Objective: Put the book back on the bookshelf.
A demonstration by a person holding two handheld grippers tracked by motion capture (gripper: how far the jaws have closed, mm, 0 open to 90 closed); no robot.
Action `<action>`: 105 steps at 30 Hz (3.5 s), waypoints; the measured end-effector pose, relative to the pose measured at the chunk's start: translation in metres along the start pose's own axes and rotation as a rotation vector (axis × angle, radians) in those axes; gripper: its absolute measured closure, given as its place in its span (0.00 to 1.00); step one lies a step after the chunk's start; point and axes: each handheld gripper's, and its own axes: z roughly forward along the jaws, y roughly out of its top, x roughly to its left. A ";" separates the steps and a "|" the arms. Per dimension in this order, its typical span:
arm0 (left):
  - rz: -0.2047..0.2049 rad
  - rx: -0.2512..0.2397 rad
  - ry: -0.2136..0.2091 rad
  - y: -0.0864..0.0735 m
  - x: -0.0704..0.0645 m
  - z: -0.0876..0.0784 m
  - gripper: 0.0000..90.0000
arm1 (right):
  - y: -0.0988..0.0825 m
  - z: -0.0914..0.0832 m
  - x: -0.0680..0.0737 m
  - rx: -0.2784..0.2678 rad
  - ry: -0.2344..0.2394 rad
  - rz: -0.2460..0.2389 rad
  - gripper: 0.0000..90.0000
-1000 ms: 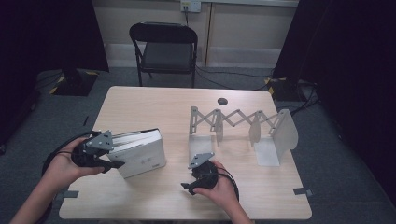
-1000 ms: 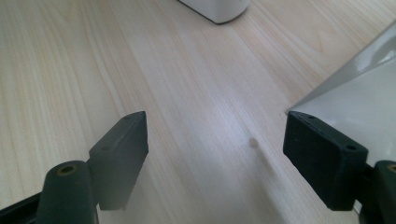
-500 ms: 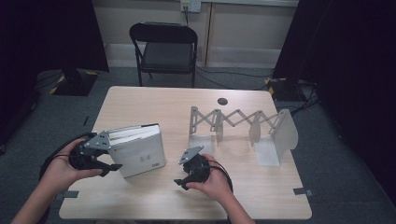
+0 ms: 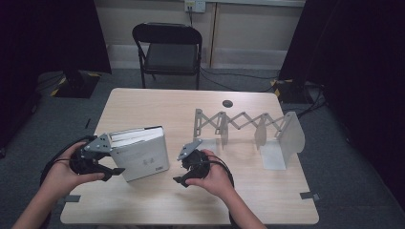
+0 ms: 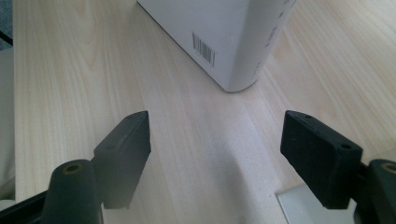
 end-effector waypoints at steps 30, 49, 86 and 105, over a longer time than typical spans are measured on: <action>-0.041 0.006 0.011 -0.020 -0.006 0.008 0.34 | 0.033 -0.021 0.008 0.001 0.054 -0.043 0.31; -0.090 -0.012 -0.010 -0.055 -0.010 0.024 0.31 | 0.066 -0.042 0.008 0.017 0.036 -0.093 0.31; -0.188 -0.044 -0.038 -0.113 -0.012 0.072 0.25 | 0.124 -0.024 -0.028 0.008 0.074 -0.162 0.29; -0.157 -0.039 -0.027 -0.106 -0.014 0.075 0.24 | 0.127 -0.035 -0.012 0.048 0.142 -0.225 0.58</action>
